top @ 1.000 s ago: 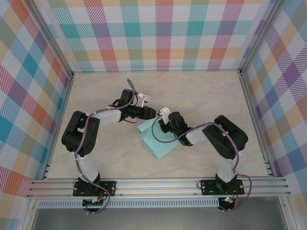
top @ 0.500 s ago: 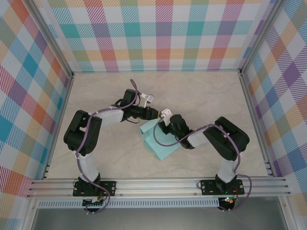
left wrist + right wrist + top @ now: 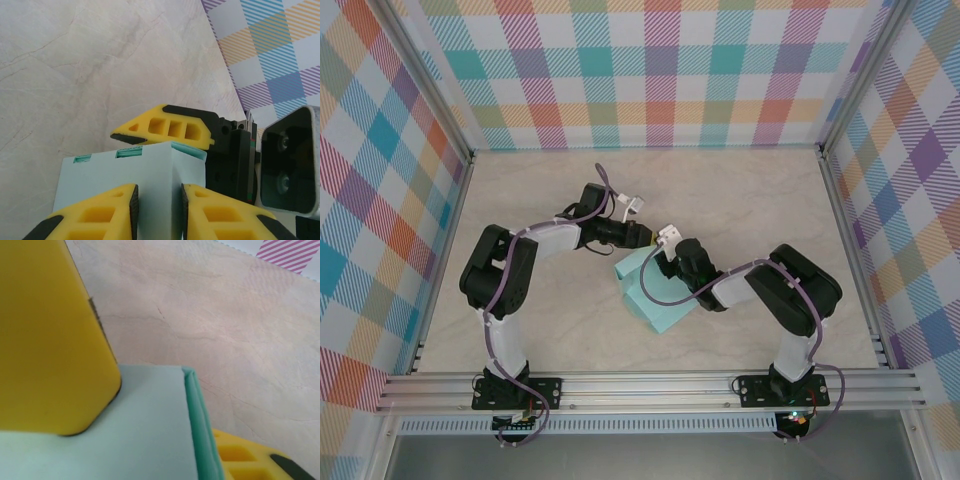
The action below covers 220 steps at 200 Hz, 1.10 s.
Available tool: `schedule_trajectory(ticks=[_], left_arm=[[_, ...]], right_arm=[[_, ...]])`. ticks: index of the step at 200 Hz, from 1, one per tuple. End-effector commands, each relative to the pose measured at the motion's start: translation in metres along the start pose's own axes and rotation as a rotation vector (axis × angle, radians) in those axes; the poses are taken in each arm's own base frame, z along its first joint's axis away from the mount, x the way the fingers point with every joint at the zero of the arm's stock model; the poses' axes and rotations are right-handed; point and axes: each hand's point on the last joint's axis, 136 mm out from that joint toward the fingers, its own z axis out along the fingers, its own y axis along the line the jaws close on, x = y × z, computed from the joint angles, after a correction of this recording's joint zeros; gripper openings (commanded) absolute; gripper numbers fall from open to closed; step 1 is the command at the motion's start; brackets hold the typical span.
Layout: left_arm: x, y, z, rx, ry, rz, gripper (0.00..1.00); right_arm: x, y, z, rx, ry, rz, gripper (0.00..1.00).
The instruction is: Fold the paper box
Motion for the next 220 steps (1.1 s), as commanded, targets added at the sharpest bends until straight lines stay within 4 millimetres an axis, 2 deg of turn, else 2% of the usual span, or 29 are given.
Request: schedule_trajectory(ticks=[1, 20, 46, 54, 93, 130, 144, 160, 177, 193, 204, 220], left_arm=[[0.071, 0.038, 0.021, -0.086, 0.188, -0.229, 0.26], [0.071, 0.039, 0.022, -0.079, 0.197, -0.234, 0.26], [0.071, 0.04, 0.021, -0.076, 0.209, -0.253, 0.26], [0.07, 0.038, 0.021, -0.068, 0.205, -0.252, 0.26], [0.062, 0.027, 0.02, -0.035, 0.2, -0.26, 0.26], [0.061, 0.021, 0.019, -0.007, 0.204, -0.276, 0.27], [0.062, 0.021, 0.02, -0.008, 0.203, -0.285, 0.27], [0.064, 0.023, 0.02, -0.01, 0.207, -0.284, 0.27], [0.066, 0.028, 0.019, -0.043, 0.227, -0.271, 0.27], [0.065, 0.03, 0.018, -0.066, 0.23, -0.258, 0.27], [0.061, 0.031, 0.019, -0.068, 0.227, -0.239, 0.27], [0.069, 0.036, 0.018, -0.097, 0.271, -0.256, 0.27]], right_arm=[[-0.072, 0.01, -0.004, -0.033, -0.238, 0.033, 0.39], [-0.075, 0.012, -0.004, -0.044, -0.246, 0.012, 0.36], [-0.072, 0.009, -0.001, -0.025, -0.232, 0.008, 0.13], [-0.072, 0.009, 0.001, -0.02, -0.223, 0.013, 0.09], [-0.063, -0.001, 0.007, 0.04, -0.167, 0.028, 0.02], [-0.053, -0.029, 0.005, 0.203, -0.107, 0.082, 0.09], [-0.049, -0.034, 0.005, 0.23, -0.073, 0.099, 0.12], [-0.041, -0.032, 0.003, 0.221, -0.041, 0.124, 0.23], [-0.028, -0.021, 0.0, 0.15, -0.015, 0.13, 0.33], [-0.018, -0.009, -0.002, 0.057, 0.008, 0.128, 0.37], [-0.011, -0.006, -0.002, 0.013, 0.029, 0.113, 0.37], [-0.002, -0.006, 0.0, -0.019, 0.049, 0.1, 0.37]])
